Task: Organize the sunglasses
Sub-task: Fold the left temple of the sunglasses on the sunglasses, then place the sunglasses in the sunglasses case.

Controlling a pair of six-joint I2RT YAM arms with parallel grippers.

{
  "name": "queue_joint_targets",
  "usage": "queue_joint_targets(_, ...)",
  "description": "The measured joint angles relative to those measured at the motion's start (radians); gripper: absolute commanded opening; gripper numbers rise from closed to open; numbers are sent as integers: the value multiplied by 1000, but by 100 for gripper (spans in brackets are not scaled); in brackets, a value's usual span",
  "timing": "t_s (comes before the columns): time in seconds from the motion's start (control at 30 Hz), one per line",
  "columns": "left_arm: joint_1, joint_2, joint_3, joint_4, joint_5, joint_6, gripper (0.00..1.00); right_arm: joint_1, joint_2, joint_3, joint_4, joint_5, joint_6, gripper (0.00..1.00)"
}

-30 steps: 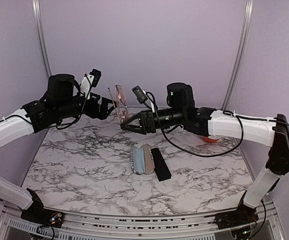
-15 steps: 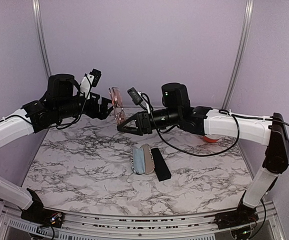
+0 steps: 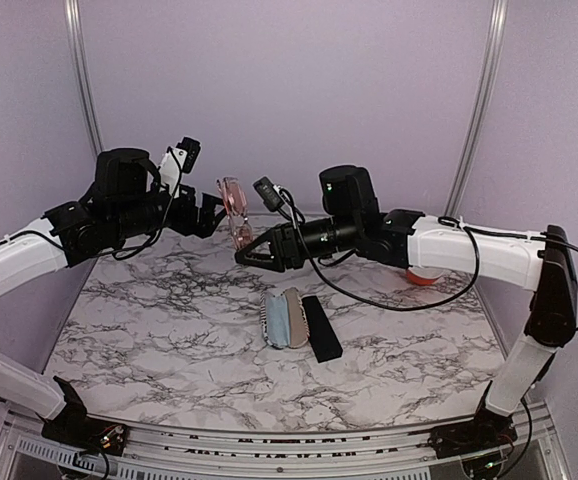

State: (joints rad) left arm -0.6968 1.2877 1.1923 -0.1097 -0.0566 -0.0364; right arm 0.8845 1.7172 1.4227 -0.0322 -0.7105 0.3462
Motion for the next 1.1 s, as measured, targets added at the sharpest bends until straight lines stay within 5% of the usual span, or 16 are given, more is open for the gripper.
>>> queue_joint_targets(0.5,-3,-21,-5,0,-169,0,99,-51,-160,-132,-60,134,-9,20)
queue_joint_targets(1.1,-4,25,39,-38,-180,-49,99,-55,-77,-251,-187,306,185,27)
